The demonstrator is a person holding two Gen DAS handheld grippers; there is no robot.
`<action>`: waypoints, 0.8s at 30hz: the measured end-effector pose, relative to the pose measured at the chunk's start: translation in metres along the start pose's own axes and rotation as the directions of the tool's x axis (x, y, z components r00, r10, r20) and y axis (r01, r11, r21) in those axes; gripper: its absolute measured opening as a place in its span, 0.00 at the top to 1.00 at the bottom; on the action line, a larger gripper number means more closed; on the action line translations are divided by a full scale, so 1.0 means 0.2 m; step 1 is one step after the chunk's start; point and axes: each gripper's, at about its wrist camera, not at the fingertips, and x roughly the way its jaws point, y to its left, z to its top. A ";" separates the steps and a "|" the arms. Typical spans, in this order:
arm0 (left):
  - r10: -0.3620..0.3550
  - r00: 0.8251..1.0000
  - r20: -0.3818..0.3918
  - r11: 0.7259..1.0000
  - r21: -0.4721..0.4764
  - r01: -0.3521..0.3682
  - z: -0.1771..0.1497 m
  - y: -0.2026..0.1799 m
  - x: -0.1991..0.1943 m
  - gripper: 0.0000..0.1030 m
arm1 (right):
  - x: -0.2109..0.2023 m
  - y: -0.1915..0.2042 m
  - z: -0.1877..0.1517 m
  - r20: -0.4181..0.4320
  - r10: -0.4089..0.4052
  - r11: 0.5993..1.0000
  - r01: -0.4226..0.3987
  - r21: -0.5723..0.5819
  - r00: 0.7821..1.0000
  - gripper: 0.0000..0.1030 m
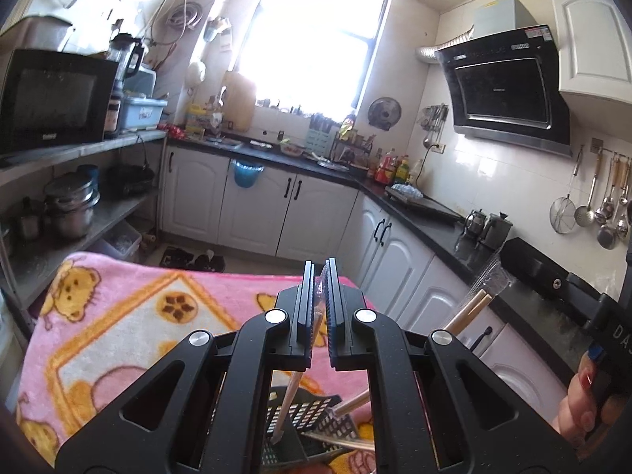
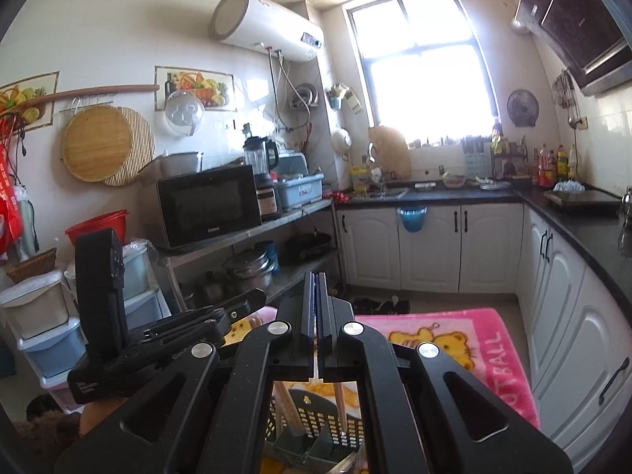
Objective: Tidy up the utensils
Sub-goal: 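Raise the left tool's chopstick above the caddy while the right tool carries its chopstick there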
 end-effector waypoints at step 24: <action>-0.030 0.999 -0.026 0.997 0.075 0.032 -0.36 0.00 0.02 0.97 | 0.09 0.01 -0.32 -0.080 -0.034 0.998 0.039 0.055 0.996 0.99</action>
